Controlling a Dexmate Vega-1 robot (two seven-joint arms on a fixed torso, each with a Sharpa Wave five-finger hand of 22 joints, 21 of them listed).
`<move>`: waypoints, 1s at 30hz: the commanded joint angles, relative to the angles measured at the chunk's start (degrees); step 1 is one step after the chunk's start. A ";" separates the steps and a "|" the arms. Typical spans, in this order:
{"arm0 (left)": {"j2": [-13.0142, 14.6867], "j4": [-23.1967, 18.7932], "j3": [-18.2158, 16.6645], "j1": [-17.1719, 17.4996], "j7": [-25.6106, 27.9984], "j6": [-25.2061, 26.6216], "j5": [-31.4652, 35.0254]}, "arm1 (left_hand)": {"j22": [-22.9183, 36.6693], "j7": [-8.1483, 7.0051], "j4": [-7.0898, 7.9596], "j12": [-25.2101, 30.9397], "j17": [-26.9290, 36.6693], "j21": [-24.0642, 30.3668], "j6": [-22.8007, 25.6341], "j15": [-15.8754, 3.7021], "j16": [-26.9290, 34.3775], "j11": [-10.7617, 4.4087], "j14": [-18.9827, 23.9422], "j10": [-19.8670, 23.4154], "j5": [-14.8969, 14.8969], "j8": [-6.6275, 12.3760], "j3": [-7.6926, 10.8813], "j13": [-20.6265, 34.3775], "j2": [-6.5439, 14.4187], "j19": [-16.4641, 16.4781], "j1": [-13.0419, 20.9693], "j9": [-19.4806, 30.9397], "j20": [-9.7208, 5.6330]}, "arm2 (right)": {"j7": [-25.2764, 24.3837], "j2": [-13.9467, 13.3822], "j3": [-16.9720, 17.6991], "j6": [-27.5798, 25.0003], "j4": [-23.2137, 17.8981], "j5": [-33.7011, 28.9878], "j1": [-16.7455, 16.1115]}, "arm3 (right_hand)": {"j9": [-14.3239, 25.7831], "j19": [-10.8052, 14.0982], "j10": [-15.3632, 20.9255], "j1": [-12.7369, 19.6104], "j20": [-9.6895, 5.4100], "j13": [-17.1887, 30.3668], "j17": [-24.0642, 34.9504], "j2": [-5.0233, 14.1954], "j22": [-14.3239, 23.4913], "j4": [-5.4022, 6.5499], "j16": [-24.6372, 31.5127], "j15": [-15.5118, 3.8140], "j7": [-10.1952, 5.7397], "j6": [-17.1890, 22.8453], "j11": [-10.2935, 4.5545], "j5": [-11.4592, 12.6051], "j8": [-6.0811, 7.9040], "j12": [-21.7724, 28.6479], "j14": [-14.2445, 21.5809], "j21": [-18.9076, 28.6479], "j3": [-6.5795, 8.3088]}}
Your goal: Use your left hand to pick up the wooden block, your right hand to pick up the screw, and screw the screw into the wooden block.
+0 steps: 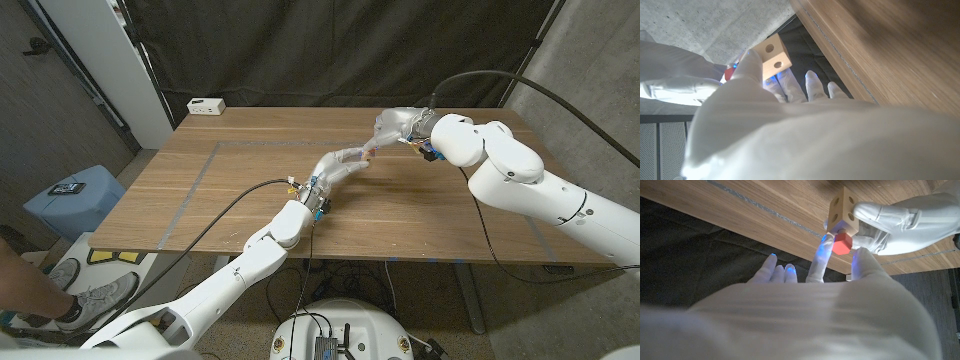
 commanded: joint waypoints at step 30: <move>-0.03 -0.11 -0.49 0.25 0.04 0.02 -0.95 | 0.11 0.21 -0.08 0.22 0.15 0.45 0.00 -5.22 0.11 -0.14 0.31 -0.17 -0.34 0.36 0.15 0.24 0.75 0.35 0.19 0.03 0.25 | -0.95 -1.05 2.80 2.06 -0.99 -0.11 -2.06 | 2.24 -0.44 -2.40 -9.50 1.34 0.58 0.44 -1.74 0.28 2.90 -1.15 1.35 3.53 -13.28 1.23 3.73 -2.14 -2.22 -0.38 -0.47 -6.33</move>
